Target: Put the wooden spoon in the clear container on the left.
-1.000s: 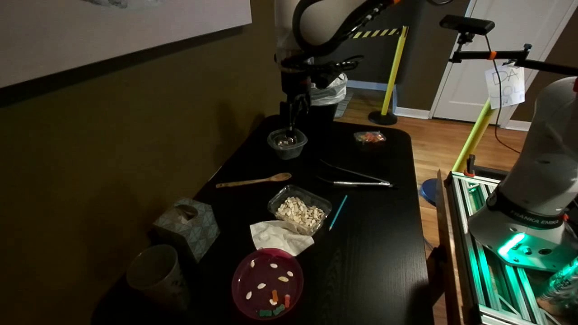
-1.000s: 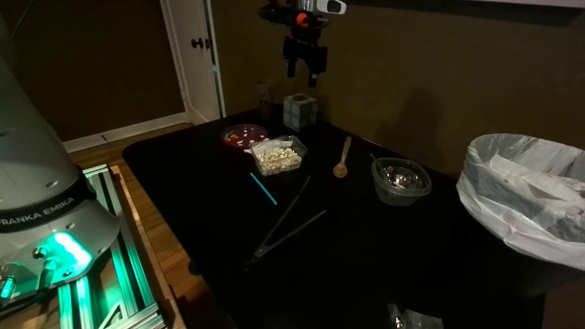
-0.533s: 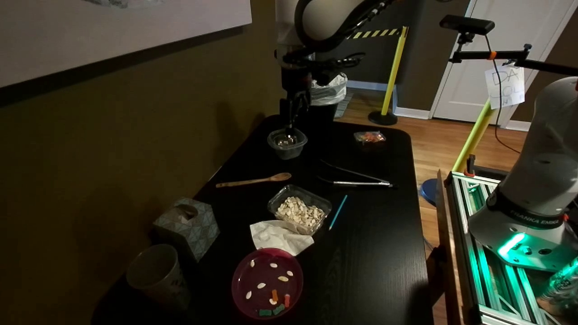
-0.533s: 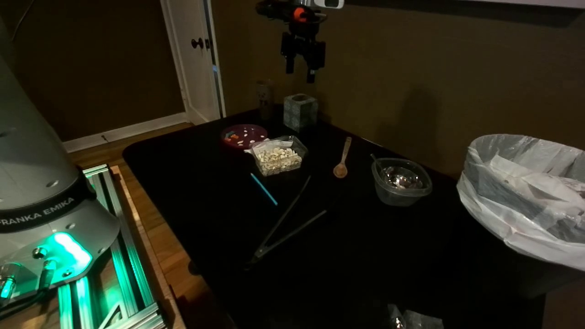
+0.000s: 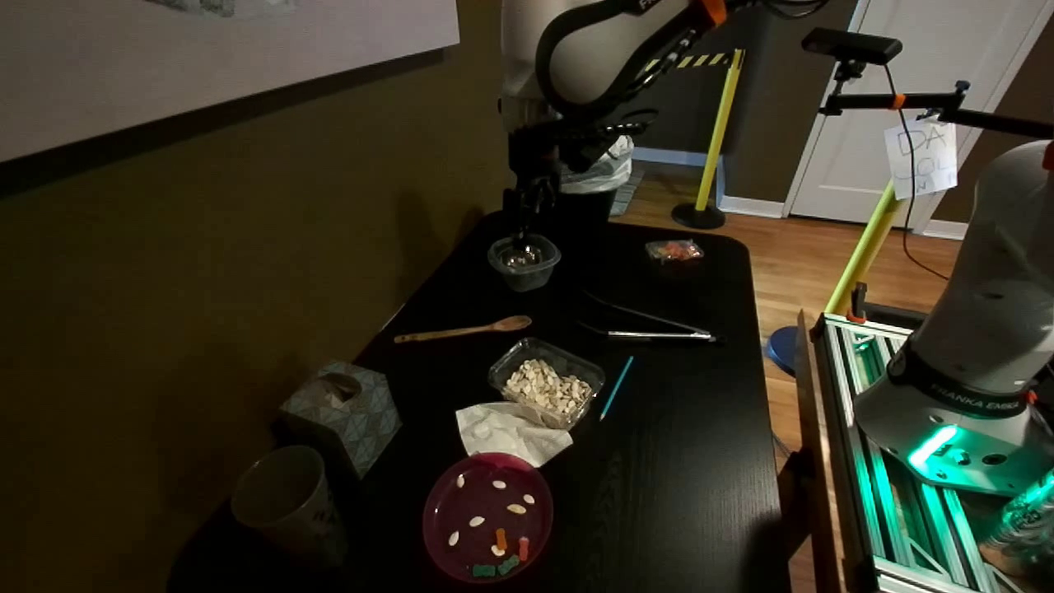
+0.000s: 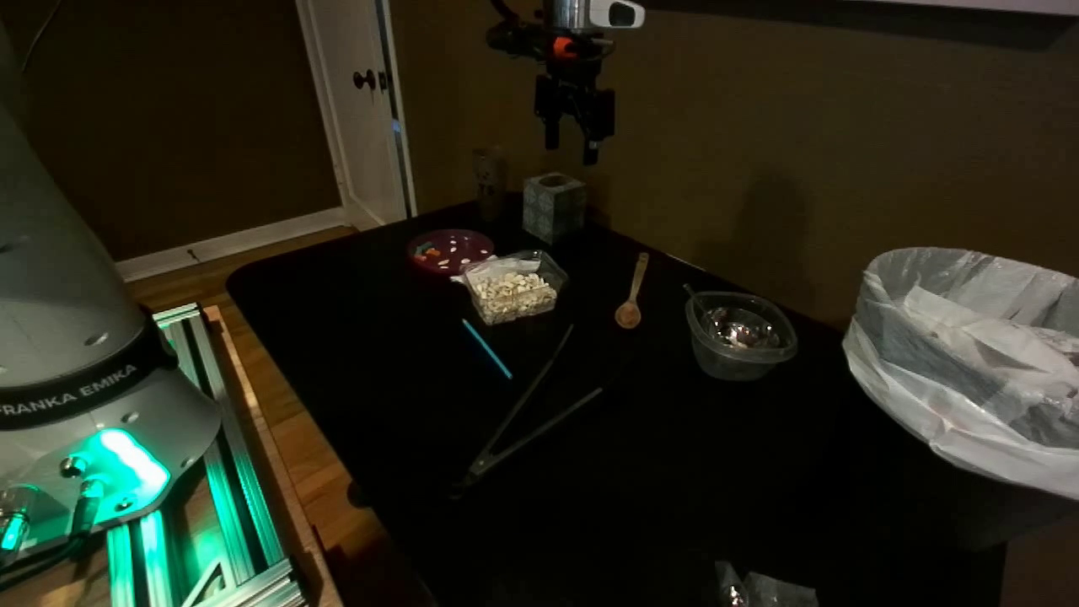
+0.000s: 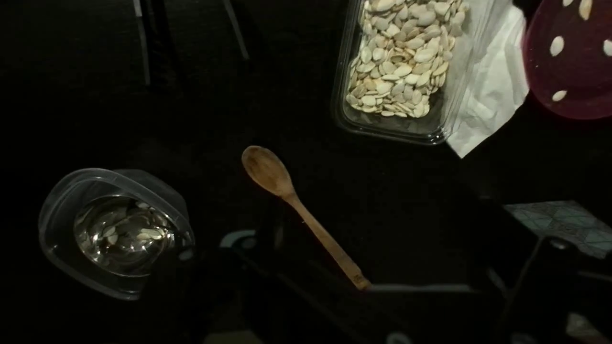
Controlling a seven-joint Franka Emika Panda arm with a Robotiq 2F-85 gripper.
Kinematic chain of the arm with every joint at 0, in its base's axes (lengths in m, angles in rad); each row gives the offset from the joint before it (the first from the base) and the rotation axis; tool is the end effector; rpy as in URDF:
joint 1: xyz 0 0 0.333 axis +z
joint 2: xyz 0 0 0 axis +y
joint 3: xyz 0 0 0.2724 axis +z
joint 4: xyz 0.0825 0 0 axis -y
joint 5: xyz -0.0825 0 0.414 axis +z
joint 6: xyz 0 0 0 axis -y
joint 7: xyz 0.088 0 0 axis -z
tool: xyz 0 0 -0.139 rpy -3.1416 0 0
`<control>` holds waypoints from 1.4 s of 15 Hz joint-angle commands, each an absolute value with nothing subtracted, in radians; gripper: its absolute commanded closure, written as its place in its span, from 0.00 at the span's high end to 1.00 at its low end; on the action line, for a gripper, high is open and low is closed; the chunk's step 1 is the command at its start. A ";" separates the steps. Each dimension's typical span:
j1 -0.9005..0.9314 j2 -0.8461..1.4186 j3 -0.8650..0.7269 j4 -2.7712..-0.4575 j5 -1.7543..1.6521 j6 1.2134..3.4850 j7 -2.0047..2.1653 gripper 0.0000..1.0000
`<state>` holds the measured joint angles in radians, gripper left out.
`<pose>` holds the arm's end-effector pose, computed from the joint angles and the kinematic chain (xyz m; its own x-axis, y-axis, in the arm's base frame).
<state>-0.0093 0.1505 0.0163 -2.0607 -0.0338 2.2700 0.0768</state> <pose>0.5997 0.0025 0.2752 0.9970 -0.0483 0.0603 -0.0496 -0.9986 0.0201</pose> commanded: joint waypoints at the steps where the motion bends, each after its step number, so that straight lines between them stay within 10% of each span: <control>1: -0.003 0.319 0.007 -1.978 -0.035 2.349 0.062 1.00; 10: -0.045 0.769 0.038 -1.551 0.023 2.214 -0.079 1.00; 21: -0.029 0.758 0.023 -1.569 0.009 2.240 -0.062 1.00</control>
<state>-0.0329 0.7566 0.0270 -1.5717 0.0059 2.2428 -0.0606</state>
